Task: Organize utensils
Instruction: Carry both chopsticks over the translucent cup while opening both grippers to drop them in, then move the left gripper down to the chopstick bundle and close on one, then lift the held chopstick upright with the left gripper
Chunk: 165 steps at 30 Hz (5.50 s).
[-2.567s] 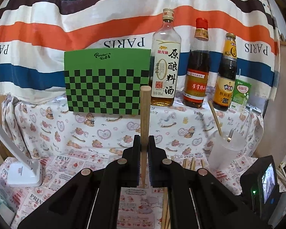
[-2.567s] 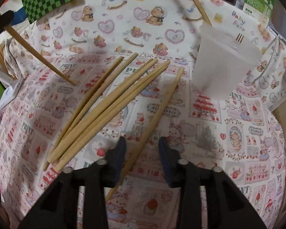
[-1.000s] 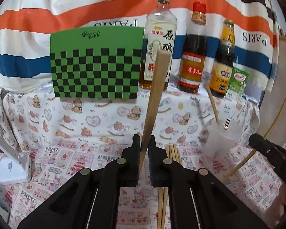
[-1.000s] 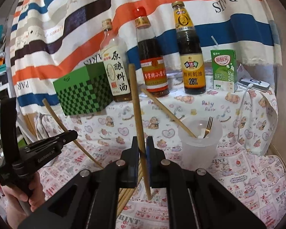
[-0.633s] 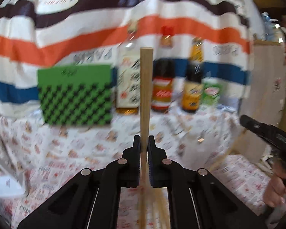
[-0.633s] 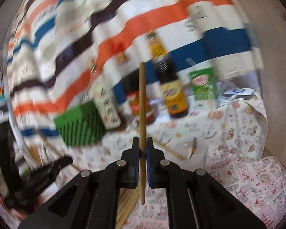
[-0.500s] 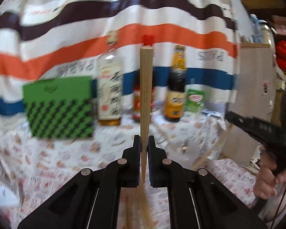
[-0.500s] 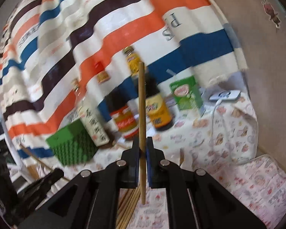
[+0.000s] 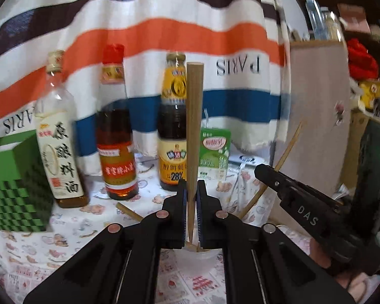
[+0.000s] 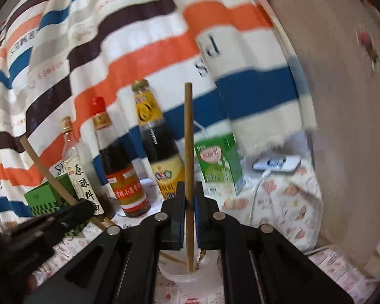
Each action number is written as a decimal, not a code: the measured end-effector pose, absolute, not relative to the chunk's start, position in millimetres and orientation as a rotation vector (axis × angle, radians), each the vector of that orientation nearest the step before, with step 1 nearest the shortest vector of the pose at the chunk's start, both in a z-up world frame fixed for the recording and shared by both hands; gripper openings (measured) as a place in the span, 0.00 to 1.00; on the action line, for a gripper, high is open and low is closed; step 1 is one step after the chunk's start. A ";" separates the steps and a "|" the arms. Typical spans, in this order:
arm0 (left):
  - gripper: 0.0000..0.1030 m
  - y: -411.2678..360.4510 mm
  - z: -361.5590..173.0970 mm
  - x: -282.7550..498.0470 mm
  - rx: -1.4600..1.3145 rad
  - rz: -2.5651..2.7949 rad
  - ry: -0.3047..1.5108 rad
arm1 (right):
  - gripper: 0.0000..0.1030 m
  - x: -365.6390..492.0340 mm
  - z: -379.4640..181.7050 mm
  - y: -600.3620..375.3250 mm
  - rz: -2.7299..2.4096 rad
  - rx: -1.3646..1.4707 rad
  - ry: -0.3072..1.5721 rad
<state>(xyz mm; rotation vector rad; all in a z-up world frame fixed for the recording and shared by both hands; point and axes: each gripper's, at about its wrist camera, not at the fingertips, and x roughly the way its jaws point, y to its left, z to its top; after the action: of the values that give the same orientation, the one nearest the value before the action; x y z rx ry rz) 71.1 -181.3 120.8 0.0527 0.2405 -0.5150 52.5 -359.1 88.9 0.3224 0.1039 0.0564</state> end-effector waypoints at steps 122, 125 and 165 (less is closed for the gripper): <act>0.49 -54.1 -53.1 85.0 0.069 -0.171 0.924 | 0.91 67.4 -10.3 -283.6 0.005 0.154 0.636; 0.31 -50.5 -51.9 85.4 0.055 -0.155 0.924 | 0.91 67.5 -9.5 -284.9 0.003 0.161 0.637; 0.05 -1.7 51.8 16.2 -0.153 -0.134 0.403 | 0.72 66.4 -57.5 -190.3 0.304 -0.225 0.827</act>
<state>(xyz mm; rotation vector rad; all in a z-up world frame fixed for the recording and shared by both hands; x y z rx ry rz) 16.2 -1.7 51.8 -0.1526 0.4030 -0.1344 66.4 -190.3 -57.5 -0.2248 0.8271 0.3037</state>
